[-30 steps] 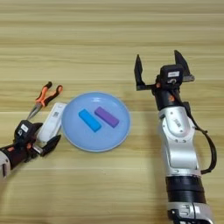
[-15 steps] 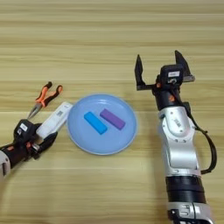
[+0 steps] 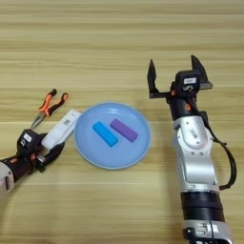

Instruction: Move the objects on the table

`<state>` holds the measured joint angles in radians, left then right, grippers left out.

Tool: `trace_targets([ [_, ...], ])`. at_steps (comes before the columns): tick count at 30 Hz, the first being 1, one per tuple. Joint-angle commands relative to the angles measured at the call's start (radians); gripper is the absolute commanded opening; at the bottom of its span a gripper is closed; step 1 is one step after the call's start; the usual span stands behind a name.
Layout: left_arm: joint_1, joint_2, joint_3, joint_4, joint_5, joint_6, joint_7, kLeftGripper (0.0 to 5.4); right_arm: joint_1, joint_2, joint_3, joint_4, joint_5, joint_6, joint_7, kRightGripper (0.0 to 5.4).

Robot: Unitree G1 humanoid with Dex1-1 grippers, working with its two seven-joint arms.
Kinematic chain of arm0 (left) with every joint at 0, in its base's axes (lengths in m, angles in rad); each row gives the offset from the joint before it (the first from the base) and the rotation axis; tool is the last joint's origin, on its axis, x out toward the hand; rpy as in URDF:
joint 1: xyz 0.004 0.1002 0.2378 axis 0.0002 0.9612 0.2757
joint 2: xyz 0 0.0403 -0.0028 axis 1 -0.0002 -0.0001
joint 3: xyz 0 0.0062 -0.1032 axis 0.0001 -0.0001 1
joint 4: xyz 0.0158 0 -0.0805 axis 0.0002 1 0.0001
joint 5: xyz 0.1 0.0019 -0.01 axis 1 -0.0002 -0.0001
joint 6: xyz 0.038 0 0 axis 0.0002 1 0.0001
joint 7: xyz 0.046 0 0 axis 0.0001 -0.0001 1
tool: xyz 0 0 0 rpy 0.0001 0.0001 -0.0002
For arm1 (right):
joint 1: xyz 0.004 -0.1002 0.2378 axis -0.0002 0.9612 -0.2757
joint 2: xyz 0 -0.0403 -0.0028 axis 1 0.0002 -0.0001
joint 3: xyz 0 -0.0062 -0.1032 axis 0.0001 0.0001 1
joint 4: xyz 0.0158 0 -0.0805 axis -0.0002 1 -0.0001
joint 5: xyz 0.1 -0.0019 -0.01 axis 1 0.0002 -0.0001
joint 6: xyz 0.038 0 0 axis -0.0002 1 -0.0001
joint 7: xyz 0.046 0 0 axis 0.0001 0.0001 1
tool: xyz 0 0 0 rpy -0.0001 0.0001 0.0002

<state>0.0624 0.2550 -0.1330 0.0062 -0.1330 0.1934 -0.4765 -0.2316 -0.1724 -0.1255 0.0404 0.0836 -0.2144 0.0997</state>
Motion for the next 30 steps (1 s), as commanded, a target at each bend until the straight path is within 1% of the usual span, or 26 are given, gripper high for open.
trace_targets([
  [1,-0.006,-0.005,0.002,0.029,0.008,-0.001,0.008,2.85,-0.023,-0.004,-0.006,0.009,0.008,0.002,0.007,5.40],
  [4,-0.014,-0.013,0.011,0.044,0.007,-0.017,0.017,2.85,-0.024,-0.004,-0.005,0.013,0.007,0.000,0.008,5.40],
  [7,-0.032,-0.030,0.042,0.057,-0.006,-0.048,0.042,2.85,-0.022,-0.003,-0.004,0.014,0.007,-0.001,0.008,5.40],
  [11,-0.046,-0.036,0.053,0.067,0.016,-0.097,0.066,2.85,-0.020,-0.003,-0.004,0.013,0.007,-0.002,0.009,5.40],
  [14,-0.060,-0.046,0.063,0.069,0.011,-0.118,0.073,2.85,-0.019,-0.004,-0.005,0.012,0.007,-0.003,0.011,5.40],
  [17,-0.075,-0.040,0.065,0.062,0.021,-0.144,0.075,2.85,-0.018,-0.005,-0.005,0.012,0.007,-0.003,0.012,5.40],
  [20,-0.093,-0.033,0.069,0.045,0.014,-0.157,0.065,2.85,-0.017,-0.006,-0.006,0.013,0.007,-0.003,0.015,5.40],
  [24,-0.108,-0.023,0.066,0.018,0.007,-0.168,0.040,2.85,-0.017,-0.007,-0.005,0.009,0.006,-0.002,0.020,5.40],
  [30,-0.145,0.001,0.068,-0.001,0.000,-0.185,-0.013,2.85,-0.024,-0.022,-0.008,-0.008,0.010,0.006,0.034,5.40],
])
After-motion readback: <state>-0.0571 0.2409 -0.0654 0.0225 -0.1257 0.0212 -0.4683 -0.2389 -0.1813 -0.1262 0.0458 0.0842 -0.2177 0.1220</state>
